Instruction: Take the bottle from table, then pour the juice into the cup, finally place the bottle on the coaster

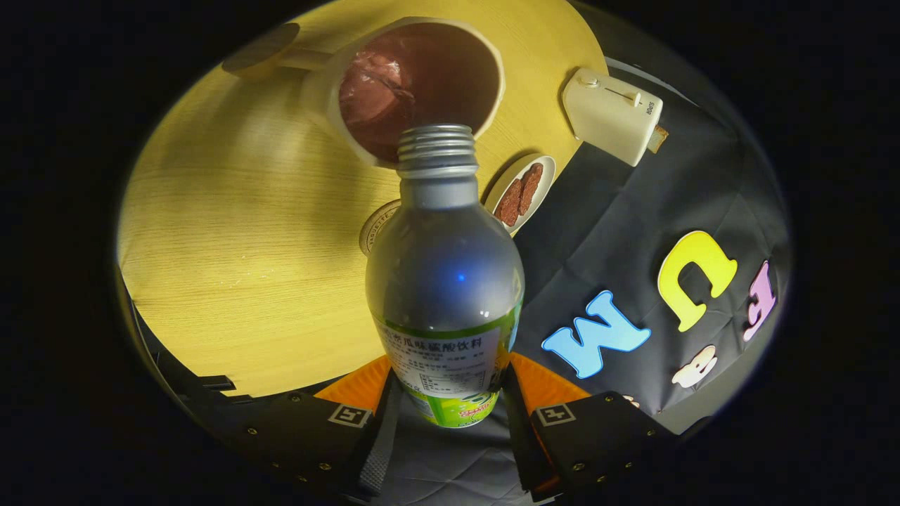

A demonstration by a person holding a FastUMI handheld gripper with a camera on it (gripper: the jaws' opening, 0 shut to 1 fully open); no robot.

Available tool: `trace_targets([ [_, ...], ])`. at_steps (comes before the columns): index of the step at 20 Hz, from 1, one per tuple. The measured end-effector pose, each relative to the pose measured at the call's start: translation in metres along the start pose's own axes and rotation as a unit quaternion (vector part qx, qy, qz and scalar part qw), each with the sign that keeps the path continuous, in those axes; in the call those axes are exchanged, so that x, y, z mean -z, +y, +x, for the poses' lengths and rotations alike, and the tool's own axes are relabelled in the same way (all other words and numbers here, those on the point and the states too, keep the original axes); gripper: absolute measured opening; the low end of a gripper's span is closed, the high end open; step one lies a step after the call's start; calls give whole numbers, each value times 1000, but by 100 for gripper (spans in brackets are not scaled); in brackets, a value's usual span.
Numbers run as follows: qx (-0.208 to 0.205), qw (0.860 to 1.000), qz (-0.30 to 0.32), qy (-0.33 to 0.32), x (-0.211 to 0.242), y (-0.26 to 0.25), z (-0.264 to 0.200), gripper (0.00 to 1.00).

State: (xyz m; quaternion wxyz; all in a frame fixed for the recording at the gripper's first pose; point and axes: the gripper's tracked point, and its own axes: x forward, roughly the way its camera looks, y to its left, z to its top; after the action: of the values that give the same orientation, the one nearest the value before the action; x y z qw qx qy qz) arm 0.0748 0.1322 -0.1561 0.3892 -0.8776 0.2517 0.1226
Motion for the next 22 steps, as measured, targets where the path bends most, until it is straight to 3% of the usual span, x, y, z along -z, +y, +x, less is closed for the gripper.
trace_targets([
  [22,3,998,-61,16,2,-17,-7,70],
])
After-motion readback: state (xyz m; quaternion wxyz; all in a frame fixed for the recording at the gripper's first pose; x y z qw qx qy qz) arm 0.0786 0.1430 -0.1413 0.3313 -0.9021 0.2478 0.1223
